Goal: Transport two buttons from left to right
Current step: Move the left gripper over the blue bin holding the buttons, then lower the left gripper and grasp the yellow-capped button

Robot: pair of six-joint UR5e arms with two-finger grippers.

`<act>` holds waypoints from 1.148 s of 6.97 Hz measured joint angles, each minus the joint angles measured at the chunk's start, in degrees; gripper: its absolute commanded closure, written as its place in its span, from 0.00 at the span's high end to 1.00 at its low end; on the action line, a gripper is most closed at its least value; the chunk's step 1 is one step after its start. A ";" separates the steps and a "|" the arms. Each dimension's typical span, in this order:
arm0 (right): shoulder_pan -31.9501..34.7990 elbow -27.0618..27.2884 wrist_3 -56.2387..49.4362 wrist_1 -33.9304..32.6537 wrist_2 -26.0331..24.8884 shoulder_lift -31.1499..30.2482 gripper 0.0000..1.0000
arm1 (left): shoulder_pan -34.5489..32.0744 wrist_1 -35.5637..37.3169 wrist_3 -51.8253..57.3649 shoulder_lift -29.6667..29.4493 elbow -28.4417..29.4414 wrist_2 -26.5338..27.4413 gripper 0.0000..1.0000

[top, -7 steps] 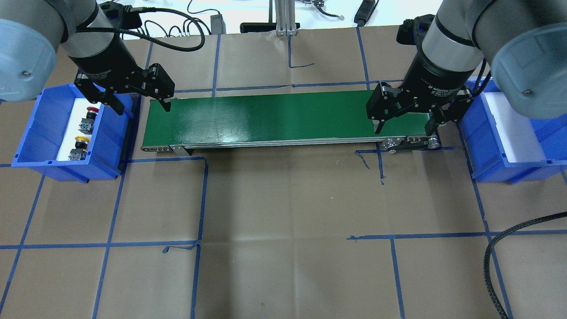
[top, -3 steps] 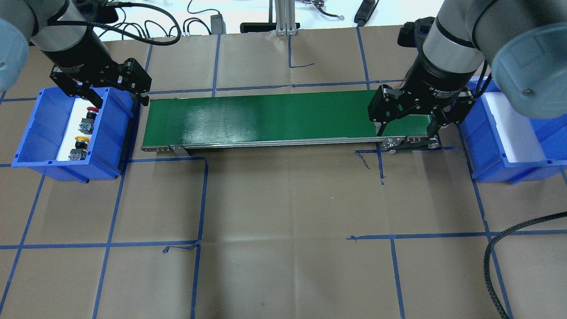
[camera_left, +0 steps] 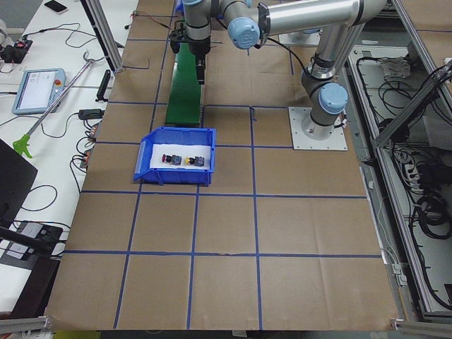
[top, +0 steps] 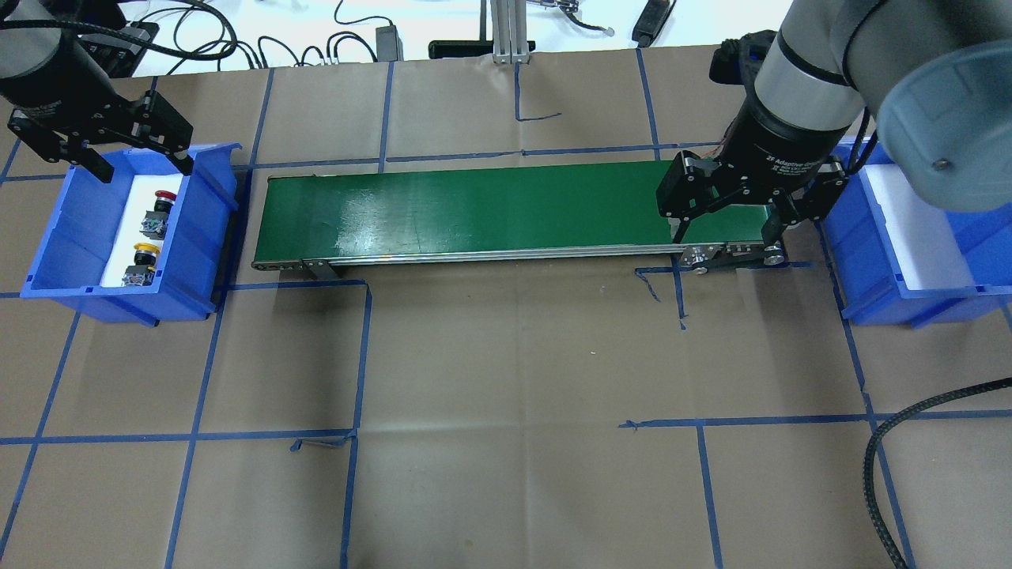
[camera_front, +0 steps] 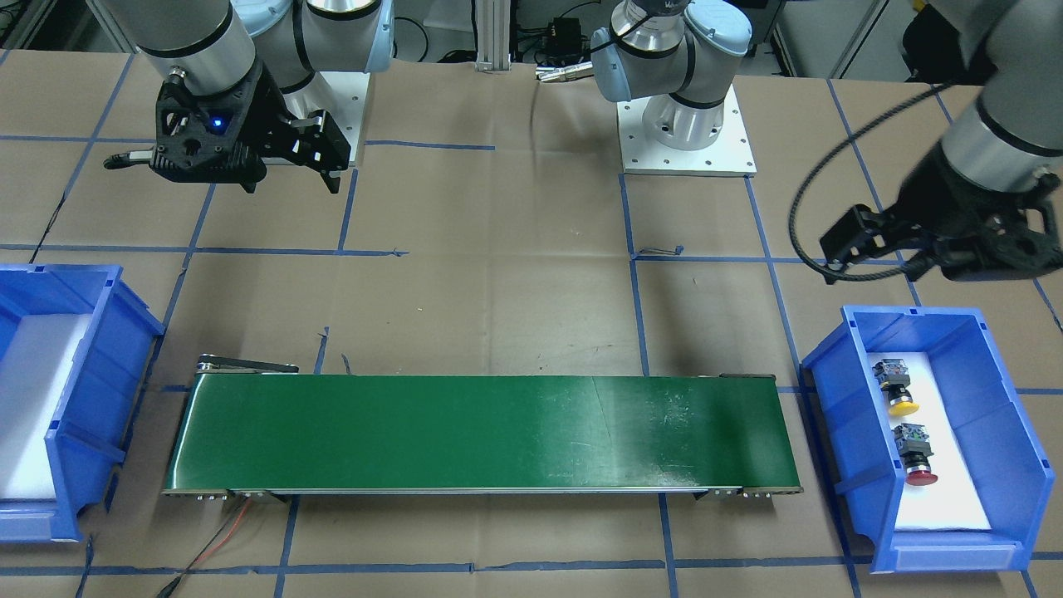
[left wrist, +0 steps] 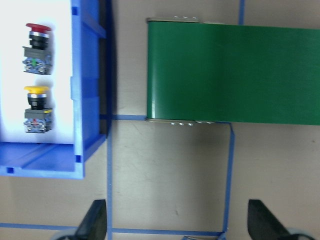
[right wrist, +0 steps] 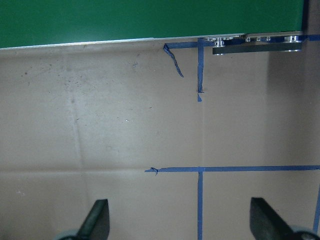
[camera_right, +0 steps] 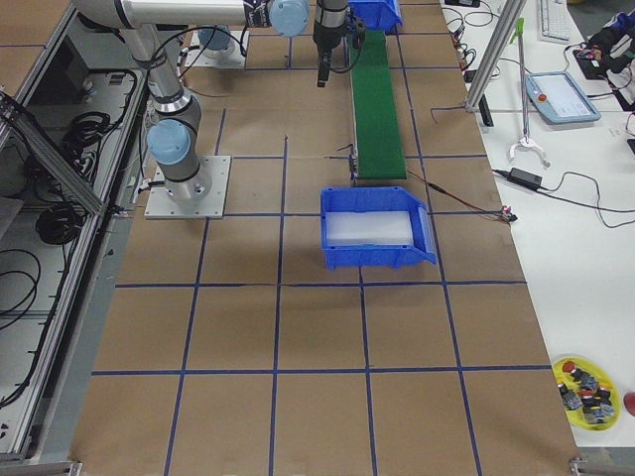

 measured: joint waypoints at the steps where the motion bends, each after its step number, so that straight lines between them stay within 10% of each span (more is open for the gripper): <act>1: 0.04 -0.09 0.02 -0.05 0.05 -0.11 1.00 | 2.00 -0.36 2.29 -2.27 2.96 0.02 1.00; 8: 0.16 -0.16 0.17 -0.19 0.24 -0.24 1.00 | 13.58 3.42 20.29 -13.98 7.66 0.02 1.00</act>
